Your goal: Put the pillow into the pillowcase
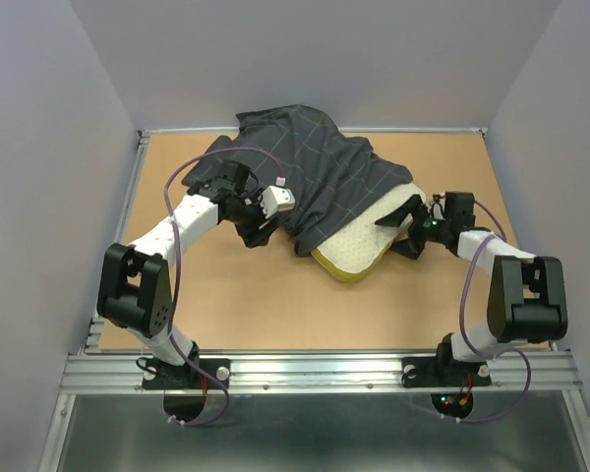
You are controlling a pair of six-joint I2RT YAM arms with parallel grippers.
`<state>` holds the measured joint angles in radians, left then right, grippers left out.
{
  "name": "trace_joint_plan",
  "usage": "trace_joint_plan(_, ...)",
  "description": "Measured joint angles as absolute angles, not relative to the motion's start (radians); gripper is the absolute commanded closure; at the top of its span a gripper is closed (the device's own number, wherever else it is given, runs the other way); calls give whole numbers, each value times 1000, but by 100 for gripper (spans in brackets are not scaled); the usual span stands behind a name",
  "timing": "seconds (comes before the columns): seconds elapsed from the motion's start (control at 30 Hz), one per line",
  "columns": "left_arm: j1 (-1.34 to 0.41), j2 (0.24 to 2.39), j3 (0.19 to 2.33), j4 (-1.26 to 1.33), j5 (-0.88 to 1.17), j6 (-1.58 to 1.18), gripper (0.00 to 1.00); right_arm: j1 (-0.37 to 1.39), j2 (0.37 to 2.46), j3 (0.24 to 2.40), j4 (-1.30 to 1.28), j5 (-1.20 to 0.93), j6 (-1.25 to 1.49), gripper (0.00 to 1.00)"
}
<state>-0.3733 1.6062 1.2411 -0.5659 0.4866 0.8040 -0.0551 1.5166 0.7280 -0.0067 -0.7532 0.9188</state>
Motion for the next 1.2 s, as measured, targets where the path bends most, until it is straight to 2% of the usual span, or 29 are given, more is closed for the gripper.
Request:
trace_joint_plan(0.03, -374, 1599, 1215, -562, 495, 804, 14, -58, 1502, 735, -57, -752, 870, 0)
trace_joint_plan(0.07, -376, 1589, 1188, -556, 505, 799, 5, -59, 1496, 738, -83, -754, 849, 0)
trace_joint_plan(0.13, -383, 1544, 1108, -514, 535, 777, 2, -59, 1453, 743, -175, -753, 773, 0)
trace_joint_plan(0.27, -390, 1404, 949, -417, 582, 702, 1, -54, 1361, 741, -303, -761, 645, 0)
trace_joint_plan(0.5, -448, 1330, 831, -193, 579, 575, 1, 96, 1395, 683, -268, -756, 638, 0)
trace_joint_plan(0.57, -492, 1331, 794, -150, 546, 561, 2, 134, 1446, 678, -237, -759, 655, 13)
trace_joint_plan(0.6, -516, 1335, 778, -131, 523, 554, 3, 142, 1481, 679, -214, -760, 662, 22)
trace_joint_plan(0.63, -538, 1341, 768, -116, 505, 550, 6, 143, 1510, 680, -196, -764, 671, 48)
trace_joint_plan(0.7, -577, 1370, 760, -86, 471, 536, 12, 143, 1549, 680, -160, -776, 690, 70)
trace_joint_plan(0.73, -594, 1386, 760, -67, 453, 530, 13, 143, 1564, 683, -145, -788, 714, 96)
trace_joint_plan(0.77, -607, 1411, 760, -34, 423, 519, 13, 143, 1567, 685, -108, -804, 750, 99)
trace_joint_plan(1.0, -616, 1484, 750, 137, 297, 508, 12, 143, 1472, 739, 31, -867, 912, 100)
trace_joint_plan(1.2, -622, 1519, 756, 212, 277, 568, 19, 143, 1431, 751, 106, -892, 1008, 99)
